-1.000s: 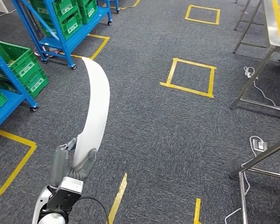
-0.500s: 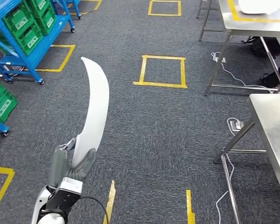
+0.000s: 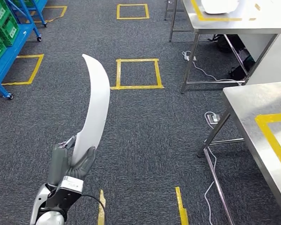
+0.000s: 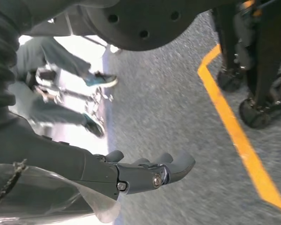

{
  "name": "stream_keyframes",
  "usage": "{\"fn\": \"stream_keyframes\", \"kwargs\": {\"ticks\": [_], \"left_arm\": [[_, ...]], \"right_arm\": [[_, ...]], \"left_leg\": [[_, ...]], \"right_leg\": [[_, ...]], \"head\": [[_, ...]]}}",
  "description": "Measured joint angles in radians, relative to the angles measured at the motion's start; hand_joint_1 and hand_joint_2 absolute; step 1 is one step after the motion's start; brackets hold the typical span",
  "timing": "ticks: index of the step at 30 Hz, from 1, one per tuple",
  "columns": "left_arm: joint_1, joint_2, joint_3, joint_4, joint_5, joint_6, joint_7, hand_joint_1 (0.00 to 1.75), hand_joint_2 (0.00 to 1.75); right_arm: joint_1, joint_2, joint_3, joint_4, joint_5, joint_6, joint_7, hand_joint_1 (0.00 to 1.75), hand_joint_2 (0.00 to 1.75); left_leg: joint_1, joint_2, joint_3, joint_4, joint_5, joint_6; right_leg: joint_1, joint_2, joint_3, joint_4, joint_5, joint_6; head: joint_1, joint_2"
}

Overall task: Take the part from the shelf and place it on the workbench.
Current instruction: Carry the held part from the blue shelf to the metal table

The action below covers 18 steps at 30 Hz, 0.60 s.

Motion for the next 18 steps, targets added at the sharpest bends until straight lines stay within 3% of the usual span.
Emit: {"fn": "stream_keyframes", "kwargs": {"ticks": [2,3,4,5,7,9,12,14,16,18], "left_arm": [[-0.002,-0.001,0.001,0.002,-0.002,-0.005,0.002,1.75,1.75],[-0.003,-0.002,0.001,0.003,-0.002,-0.007,0.002,1.75,1.75],[-0.005,-0.003,0.001,0.004,-0.003,-0.009,0.003,1.75,1.75],[-0.006,-0.005,0.001,0.005,-0.004,-0.010,0.003,1.75,1.75],[-0.008,-0.007,0.002,0.006,-0.005,-0.011,0.003,1.75,1.75],[-0.009,-0.007,0.003,0.006,-0.005,-0.011,0.004,1.75,1.75],[-0.015,-0.007,0.003,0.006,-0.006,-0.013,0.004,1.75,1.75],[-0.020,-0.007,0.003,0.006,-0.007,-0.014,0.003,1.75,1.75],[-0.021,-0.007,0.004,0.007,-0.008,-0.014,0.003,1.75,1.75],[-0.019,-0.006,0.006,0.009,-0.008,-0.014,0.003,1.75,1.75]], "right_arm": [[-0.001,0.001,-0.005,0.000,0.002,0.000,0.004,0.00,1.75],[0.000,0.001,-0.008,-0.001,0.004,0.000,0.004,0.00,1.75],[0.002,0.001,-0.012,-0.002,0.008,0.000,0.004,0.00,1.75],[0.004,0.001,-0.017,-0.003,0.012,0.001,0.004,0.00,1.75],[0.005,0.001,-0.025,-0.007,0.018,0.002,0.005,0.00,1.75],[0.003,0.003,-0.030,-0.009,0.021,0.003,0.005,0.00,1.75],[0.003,0.003,-0.036,-0.011,0.027,0.004,0.002,0.00,1.75],[0.003,0.003,-0.040,-0.014,0.032,0.005,0.002,0.00,1.75],[0.000,0.003,-0.044,-0.016,0.034,0.005,0.001,0.00,1.75],[-0.002,0.003,-0.047,-0.017,0.035,0.005,-0.005,0.00,1.75]], "left_leg": [[-0.001,0.024,0.001,0.000,-0.004,0.003],[-0.001,0.036,0.003,0.000,-0.007,0.002],[0.000,0.048,0.006,0.000,-0.011,0.000],[0.001,0.058,0.011,0.000,-0.016,-0.003],[0.001,0.079,0.026,0.001,-0.029,-0.013],[-0.004,0.096,0.037,0.003,-0.041,-0.025],[-0.001,0.112,0.049,0.002,-0.052,-0.041],[0.004,0.077,0.035,0.045,-0.084,-0.049],[0.005,0.036,-0.028,0.170,-0.140,-0.050],[0.005,0.027,-0.100,0.289,-0.168,-0.047]], "right_leg": [[-0.008,-0.031,-0.066,0.123,-0.056,0.012],[-0.013,-0.037,-0.085,0.156,-0.062,0.018],[-0.018,-0.042,-0.086,0.153,-0.047,0.023],[-0.023,-0.051,-0.066,0.113,-0.017,0.027],[-0.025,-0.092,0.003,-0.016,0.048,0.032],[-0.020,-0.120,0.045,-0.090,0.069,0.022],[-0.015,-0.096,0.050,-0.098,0.064,-0.003],[-0.017,-0.077,0.057,-0.102,0.062,-0.017],[-0.017,-0.055,0.062,-0.104,0.058,-0.028],[-0.013,-0.029,0.066,-0.104,0.055,-0.033]], "head": [[0.002,0.000],[0.002,0.000],[0.002,0.000],[0.002,0.000],[0.004,0.000],[0.003,0.000],[0.003,0.000],[-0.001,0.000],[-0.007,0.000],[-0.009,0.000]]}}
